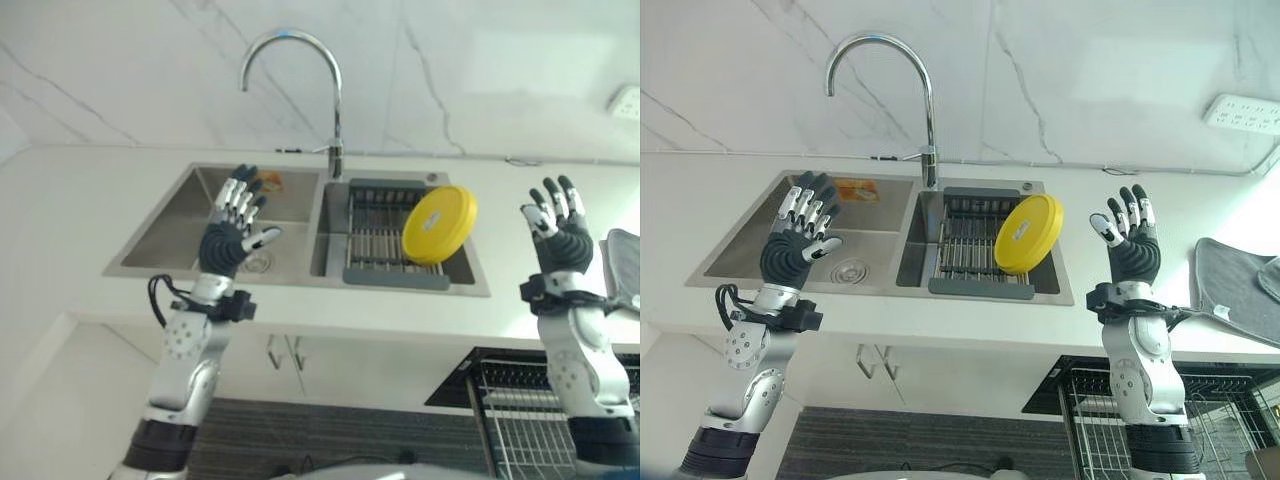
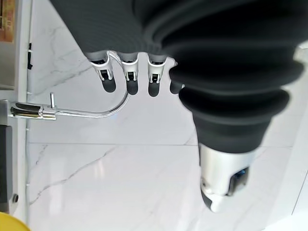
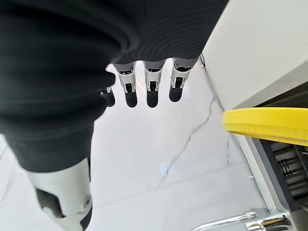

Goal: Place the dishes in the dishwasher.

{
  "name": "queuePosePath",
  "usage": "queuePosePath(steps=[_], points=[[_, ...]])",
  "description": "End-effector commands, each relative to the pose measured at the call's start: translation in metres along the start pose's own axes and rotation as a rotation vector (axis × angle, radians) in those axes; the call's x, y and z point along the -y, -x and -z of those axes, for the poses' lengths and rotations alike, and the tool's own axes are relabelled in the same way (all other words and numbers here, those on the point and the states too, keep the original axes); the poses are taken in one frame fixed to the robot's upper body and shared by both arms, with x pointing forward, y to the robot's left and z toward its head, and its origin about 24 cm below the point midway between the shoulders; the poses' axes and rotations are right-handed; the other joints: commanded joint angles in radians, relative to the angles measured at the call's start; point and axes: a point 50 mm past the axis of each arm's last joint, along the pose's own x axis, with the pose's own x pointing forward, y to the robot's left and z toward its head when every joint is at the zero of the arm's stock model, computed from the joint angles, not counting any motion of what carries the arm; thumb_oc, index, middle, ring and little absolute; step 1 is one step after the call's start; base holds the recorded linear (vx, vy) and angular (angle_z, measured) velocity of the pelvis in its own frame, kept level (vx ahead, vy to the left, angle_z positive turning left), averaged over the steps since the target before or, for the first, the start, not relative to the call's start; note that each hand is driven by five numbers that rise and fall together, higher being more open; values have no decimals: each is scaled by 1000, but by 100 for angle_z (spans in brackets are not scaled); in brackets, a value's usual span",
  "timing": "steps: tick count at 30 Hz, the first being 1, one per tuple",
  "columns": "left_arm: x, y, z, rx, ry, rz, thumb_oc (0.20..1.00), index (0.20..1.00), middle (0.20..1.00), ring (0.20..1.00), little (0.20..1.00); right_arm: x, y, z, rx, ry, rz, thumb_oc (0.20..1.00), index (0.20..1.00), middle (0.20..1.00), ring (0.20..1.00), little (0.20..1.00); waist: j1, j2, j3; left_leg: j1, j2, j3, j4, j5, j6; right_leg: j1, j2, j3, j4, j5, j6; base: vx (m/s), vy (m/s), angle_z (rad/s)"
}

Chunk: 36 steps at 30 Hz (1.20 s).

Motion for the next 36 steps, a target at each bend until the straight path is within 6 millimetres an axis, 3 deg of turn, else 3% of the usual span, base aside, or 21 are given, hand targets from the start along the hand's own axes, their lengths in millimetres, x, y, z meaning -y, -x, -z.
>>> queuePosePath(steps=[1, 12, 16, 36], points=[[5, -15, -13, 67, -78, 84, 1000, 1000, 1000, 1000, 1000, -3, -28, -26, 110, -44, -26, 1000, 1000, 1000, 1000, 1000, 36, -3, 7, 39, 87, 10, 8, -91, -26, 22, -53, -51, 1, -82, 36, 0, 0, 0], [11, -22, -8, 42, -61, 105, 1000, 1000, 1000, 1000, 1000, 2, -48, 5, -85, 32, 30, 1000, 1000, 1000, 1000, 1000, 68, 1, -3, 39, 86, -5, 8, -88, -31, 36, -53, -72, 1, -89, 32, 0, -1, 0], [10, -23, -4, 26, -41, 108, 1000, 1000, 1000, 1000, 1000, 3, -53, 14, -144, -43, 37, 1000, 1000, 1000, 1000, 1000, 79, 4, -3, 40, 86, -10, 8, -88, -33, 43, -53, -79, 1, -92, 30, -4, -3, 4], [8, -23, -3, 12, -53, 113, 1000, 1000, 1000, 1000, 1000, 14, -54, 32, -260, -147, 92, 1000, 1000, 1000, 1000, 1000, 87, 9, -6, 47, 82, -12, 8, -90, -35, 51, -52, -87, 1, -94, 30, 0, 0, 1]])
